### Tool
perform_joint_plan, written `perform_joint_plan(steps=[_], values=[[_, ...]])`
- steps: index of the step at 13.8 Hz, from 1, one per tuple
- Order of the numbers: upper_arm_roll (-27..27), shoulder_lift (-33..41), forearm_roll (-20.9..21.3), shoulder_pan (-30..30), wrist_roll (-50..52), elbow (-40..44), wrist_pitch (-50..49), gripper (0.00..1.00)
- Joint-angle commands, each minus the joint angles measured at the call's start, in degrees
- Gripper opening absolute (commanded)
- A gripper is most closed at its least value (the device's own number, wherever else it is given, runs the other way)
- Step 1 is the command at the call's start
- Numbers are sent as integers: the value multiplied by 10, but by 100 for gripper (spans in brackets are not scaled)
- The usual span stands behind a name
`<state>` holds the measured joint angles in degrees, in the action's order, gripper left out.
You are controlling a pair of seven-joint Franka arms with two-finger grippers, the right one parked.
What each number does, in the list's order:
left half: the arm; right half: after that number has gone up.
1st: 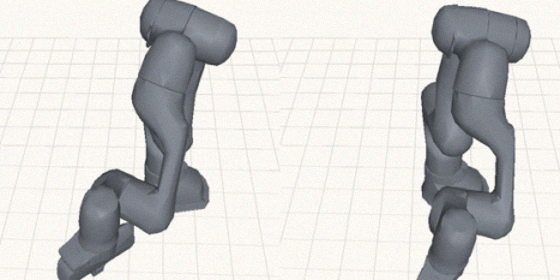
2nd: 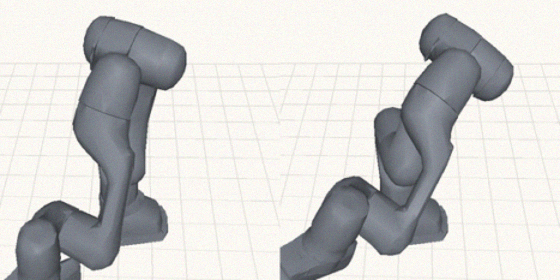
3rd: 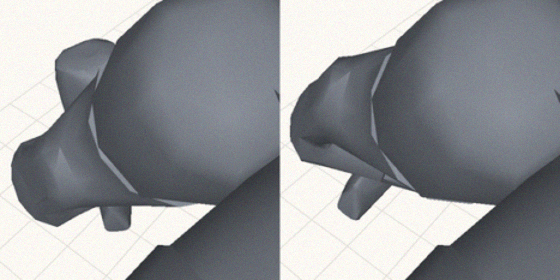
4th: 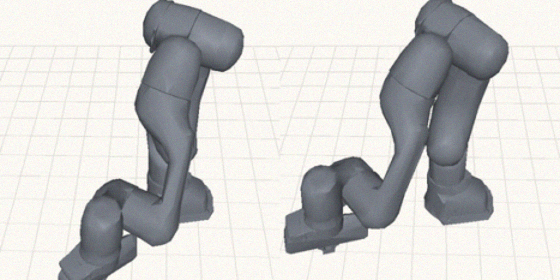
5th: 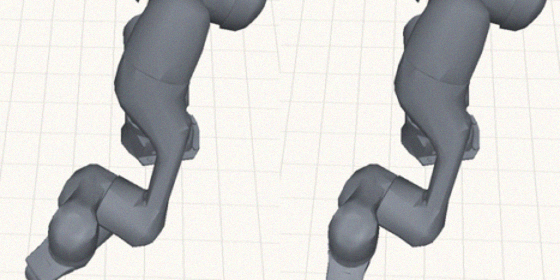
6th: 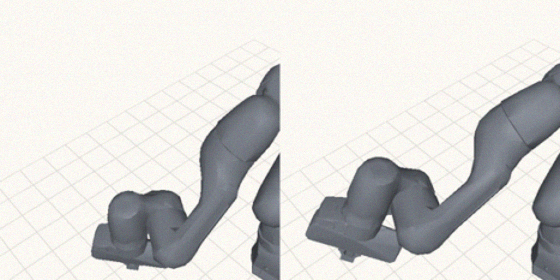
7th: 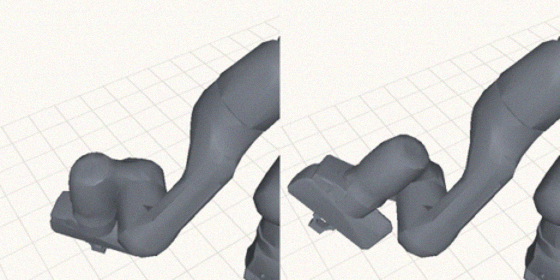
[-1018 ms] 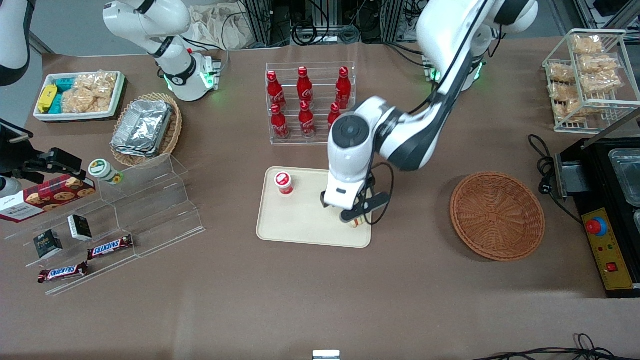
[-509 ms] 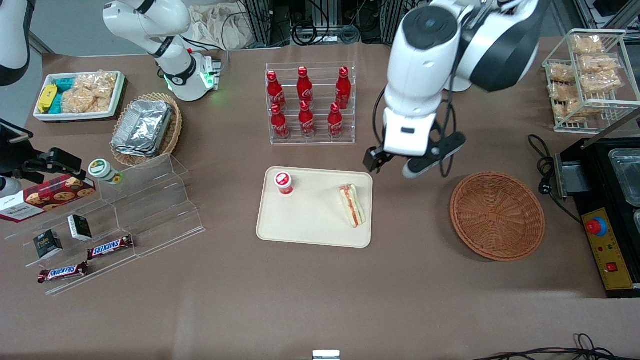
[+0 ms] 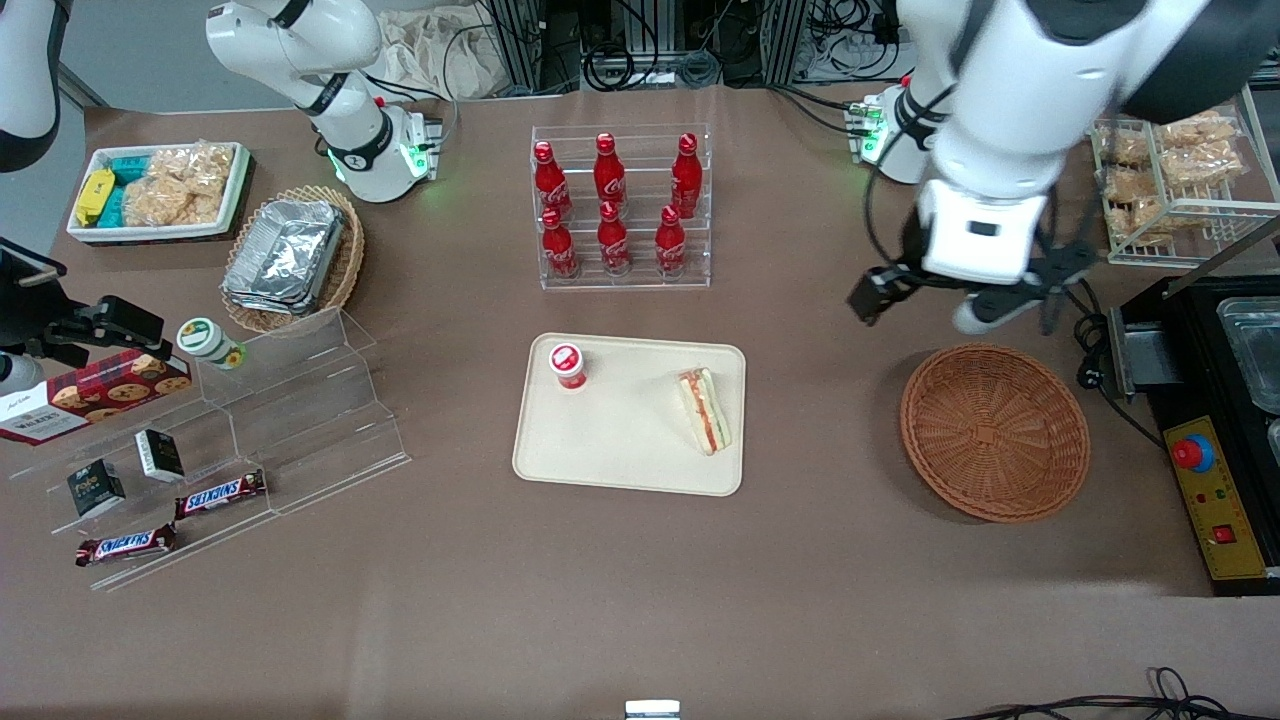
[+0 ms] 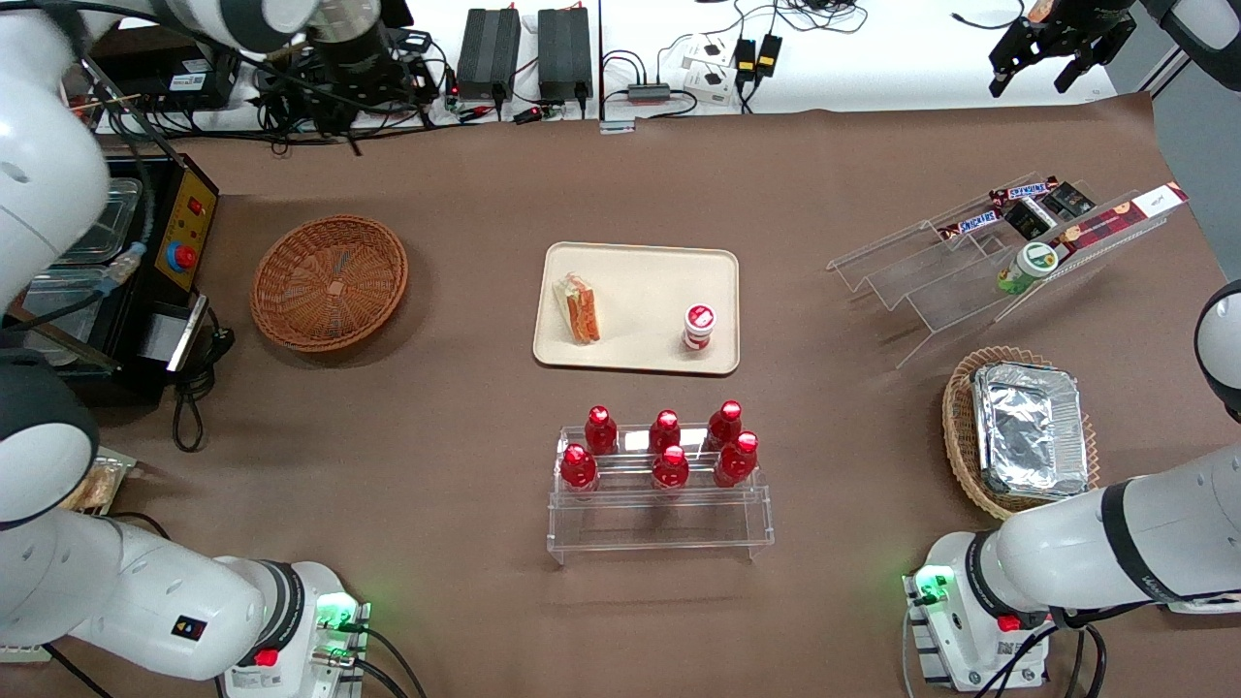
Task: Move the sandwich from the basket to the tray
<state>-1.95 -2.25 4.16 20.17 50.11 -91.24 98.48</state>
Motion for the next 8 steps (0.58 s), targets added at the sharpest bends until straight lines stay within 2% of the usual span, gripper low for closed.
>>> perform_joint_plan(steps=[1,8], values=[[-6,37,-16,-60,-82,-42,1,100],[-7,58,-37,-180,-317,-67,-4,100]])
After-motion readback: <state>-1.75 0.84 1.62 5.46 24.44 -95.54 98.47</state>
